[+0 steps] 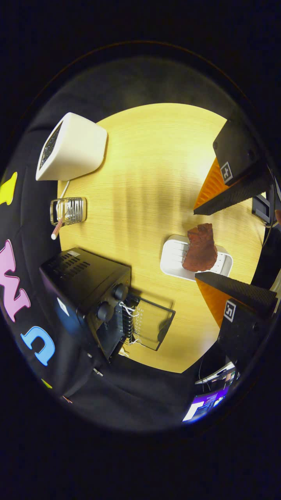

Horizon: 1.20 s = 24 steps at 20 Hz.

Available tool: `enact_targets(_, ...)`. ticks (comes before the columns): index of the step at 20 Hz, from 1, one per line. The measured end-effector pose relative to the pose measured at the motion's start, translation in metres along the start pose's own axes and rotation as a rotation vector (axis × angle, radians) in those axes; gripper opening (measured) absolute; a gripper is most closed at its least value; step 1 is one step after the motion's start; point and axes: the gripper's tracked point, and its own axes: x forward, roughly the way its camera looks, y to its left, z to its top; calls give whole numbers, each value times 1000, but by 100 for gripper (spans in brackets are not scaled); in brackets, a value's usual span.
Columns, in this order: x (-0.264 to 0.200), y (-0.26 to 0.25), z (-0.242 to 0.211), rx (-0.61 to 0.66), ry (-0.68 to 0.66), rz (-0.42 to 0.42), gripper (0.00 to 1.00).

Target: Open the toaster oven, put the food inside, and close the toaster oven door.

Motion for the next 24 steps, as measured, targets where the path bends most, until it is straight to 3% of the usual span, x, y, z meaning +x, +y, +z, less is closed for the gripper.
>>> enact_targets(2,14,0,-2,21,35,49,86)
enact_targets(3,21,-1,-3,22,57,66,66)
enact_targets(6,23,3,-11,11,95,134,39)
enact_targets(9,16,14,-8,26,92,192,20)
enact_targets(13,5,13,-5,-37,15,118,15)
enact_targets(16,-14,13,6,-10,-94,65,16)
enact_targets(24,-70,71,24,39,-338,36,15)
